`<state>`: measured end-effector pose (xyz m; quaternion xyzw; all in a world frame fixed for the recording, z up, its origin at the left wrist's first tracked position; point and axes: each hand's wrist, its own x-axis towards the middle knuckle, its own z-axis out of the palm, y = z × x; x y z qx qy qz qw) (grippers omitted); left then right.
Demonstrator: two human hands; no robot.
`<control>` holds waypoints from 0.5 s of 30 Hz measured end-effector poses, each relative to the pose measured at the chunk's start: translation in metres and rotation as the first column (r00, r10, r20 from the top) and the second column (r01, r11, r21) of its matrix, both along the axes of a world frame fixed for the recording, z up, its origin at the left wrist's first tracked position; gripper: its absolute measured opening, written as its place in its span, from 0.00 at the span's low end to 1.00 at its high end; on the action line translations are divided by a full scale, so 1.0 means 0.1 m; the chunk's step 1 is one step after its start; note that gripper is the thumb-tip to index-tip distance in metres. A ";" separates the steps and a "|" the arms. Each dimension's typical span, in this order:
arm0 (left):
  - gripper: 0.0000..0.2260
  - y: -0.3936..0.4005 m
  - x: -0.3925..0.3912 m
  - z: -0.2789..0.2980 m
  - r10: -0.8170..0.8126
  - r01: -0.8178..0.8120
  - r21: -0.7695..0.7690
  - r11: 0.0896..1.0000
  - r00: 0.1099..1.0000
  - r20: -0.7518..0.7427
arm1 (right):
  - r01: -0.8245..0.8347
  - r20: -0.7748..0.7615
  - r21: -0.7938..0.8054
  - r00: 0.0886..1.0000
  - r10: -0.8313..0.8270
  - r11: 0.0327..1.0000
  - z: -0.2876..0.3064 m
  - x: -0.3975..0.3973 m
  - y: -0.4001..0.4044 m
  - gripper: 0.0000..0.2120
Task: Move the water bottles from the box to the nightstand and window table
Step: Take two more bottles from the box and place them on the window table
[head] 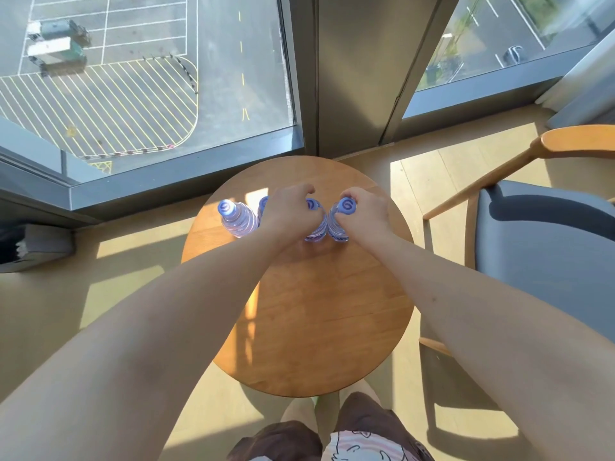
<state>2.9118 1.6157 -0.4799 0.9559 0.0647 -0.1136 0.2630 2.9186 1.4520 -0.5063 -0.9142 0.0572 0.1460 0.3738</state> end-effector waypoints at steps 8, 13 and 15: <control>0.17 0.58 -0.05 0.37 0.170 -0.178 0.051 0.983 0.977 0.131 | -0.100 -0.139 -0.067 0.986 0.090 0.993 0.27 0.04 0.16 0.30; 0.16 1.08 -0.25 0.23 0.208 -0.201 0.133 0.970 0.977 -0.042 | 0.015 -0.167 -0.122 0.985 -0.036 0.992 0.26 0.02 0.33 0.28; 0.09 1.17 -0.28 0.17 0.185 -0.173 0.106 0.979 0.975 -0.122 | 0.049 -0.145 -0.171 0.987 -0.074 0.984 0.24 -0.01 0.36 0.23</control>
